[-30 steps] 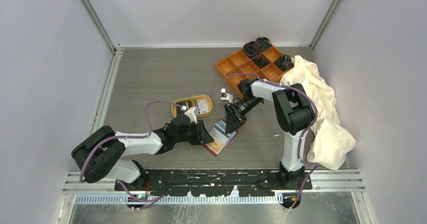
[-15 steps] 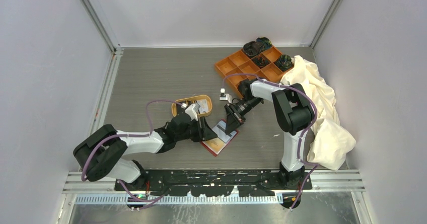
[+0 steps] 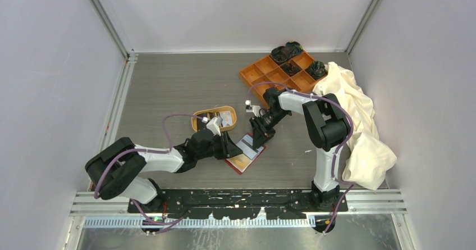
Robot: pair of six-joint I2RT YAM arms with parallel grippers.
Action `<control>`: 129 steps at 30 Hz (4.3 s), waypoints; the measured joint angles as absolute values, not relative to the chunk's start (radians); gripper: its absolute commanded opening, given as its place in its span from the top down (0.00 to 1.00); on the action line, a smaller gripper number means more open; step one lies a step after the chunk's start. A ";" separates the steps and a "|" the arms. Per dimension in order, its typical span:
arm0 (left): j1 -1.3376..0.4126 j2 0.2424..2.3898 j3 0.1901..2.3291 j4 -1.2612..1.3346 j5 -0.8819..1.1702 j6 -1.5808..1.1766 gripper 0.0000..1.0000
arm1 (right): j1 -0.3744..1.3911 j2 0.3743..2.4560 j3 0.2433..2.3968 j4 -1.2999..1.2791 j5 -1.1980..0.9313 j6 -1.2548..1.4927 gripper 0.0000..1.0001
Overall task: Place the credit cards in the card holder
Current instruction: Turn over the card slot in the card holder.
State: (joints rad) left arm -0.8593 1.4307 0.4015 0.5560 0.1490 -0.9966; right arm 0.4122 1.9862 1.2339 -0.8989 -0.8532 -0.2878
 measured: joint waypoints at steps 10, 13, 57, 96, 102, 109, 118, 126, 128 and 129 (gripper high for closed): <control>-0.870 1.537 0.428 0.587 0.150 -1.013 0.80 | 0.412 1.986 1.234 -0.865 -0.762 -0.248 0.65; -0.870 1.538 0.435 0.595 0.153 -1.013 0.81 | 0.412 1.986 1.234 -0.865 -0.759 -0.244 0.65; -0.871 1.627 0.427 0.672 0.133 -0.993 0.89 | 0.397 1.987 1.235 -0.923 -0.933 -0.283 0.68; -0.871 1.106 0.256 0.443 0.033 -0.983 0.70 | 0.376 1.808 1.211 -0.799 -0.707 -0.174 0.97; -0.871 1.122 0.255 0.446 0.033 -0.983 0.69 | 0.384 1.808 1.198 -0.789 -0.675 -0.177 0.93; -0.871 1.186 0.255 0.467 0.038 -0.984 0.69 | 0.418 1.808 1.198 -0.789 -0.656 -0.183 0.84; -0.871 1.295 0.258 0.527 0.058 -0.987 0.69 | 0.443 1.808 1.198 -0.801 -0.716 -0.201 0.71; -0.871 1.364 0.294 0.550 0.074 -0.987 0.69 | 0.445 1.836 1.199 -0.825 -0.796 -0.210 0.68; -0.871 1.379 0.307 0.558 0.078 -0.986 0.69 | 0.445 1.850 1.200 -0.833 -0.817 -0.213 0.68; -0.871 1.391 0.313 0.566 0.081 -0.986 0.69 | 0.445 1.860 1.202 -0.839 -0.830 -0.216 0.68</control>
